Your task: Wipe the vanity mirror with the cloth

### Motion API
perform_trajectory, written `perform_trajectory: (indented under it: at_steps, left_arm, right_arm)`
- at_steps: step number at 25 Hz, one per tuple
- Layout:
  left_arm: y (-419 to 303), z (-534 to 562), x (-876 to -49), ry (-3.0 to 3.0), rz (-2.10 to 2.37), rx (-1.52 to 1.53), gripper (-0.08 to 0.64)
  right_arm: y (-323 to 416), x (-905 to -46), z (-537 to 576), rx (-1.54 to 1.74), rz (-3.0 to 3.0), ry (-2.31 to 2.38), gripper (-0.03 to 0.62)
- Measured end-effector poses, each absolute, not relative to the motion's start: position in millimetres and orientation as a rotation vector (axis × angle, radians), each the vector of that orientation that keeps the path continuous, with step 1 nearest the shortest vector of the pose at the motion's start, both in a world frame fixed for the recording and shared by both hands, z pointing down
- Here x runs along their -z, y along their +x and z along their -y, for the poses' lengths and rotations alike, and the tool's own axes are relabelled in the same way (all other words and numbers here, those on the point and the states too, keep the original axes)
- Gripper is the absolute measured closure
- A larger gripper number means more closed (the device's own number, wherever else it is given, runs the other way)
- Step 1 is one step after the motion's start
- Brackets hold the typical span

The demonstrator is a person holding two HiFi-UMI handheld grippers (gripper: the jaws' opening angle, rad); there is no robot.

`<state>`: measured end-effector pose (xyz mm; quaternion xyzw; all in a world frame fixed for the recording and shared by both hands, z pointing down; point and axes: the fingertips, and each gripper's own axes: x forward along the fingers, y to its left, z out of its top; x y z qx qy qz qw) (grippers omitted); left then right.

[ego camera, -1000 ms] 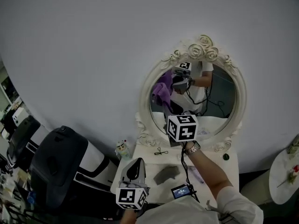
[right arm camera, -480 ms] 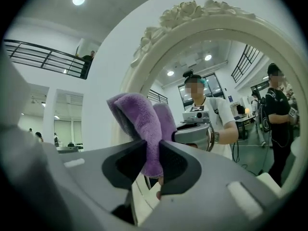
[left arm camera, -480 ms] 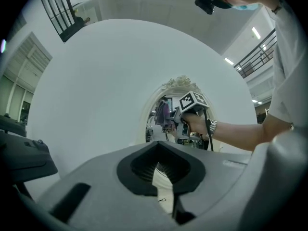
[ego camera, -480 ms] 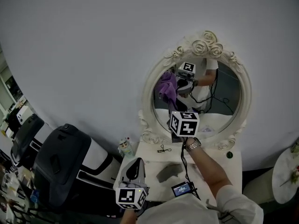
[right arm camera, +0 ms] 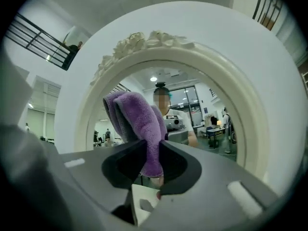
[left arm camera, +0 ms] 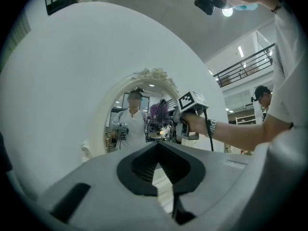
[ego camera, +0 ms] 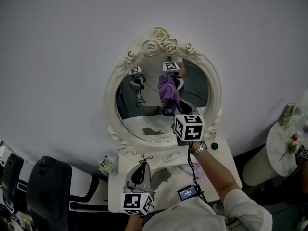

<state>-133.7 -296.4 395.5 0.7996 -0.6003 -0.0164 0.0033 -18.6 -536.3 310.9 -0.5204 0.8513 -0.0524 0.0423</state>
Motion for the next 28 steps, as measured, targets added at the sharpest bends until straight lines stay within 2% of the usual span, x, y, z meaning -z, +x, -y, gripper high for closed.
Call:
perform_trajectory:
  at_steps: [8, 14, 19, 28]
  left_arm:
    - [-84.3, 315.0, -402.2, 2.617, 1.687, 0.054, 0.561]
    - [-80.0, 315.8, -406.2, 2.604, 1.674, 0.058, 0.561]
    - [-89.9, 308.7, -407.9, 2.569, 1.723, 0.056, 0.561]
    - [-137.1, 279.2, -409.6, 2.428, 1.921, 0.065, 0.561]
  right_arm:
    - [91.3, -321.6, 551.2, 0.173, -2.407, -1.905, 0.504]
    - [137.9, -328.1, 551.1, 0.226, -2.258, -2.033, 0.505]
    - [107.9, -329.7, 532.0, 0.172, -2.277, -1.892, 0.505]
    - [-36.4, -339.5, 496.4, 0.058, -2.585, -1.555, 0.505]
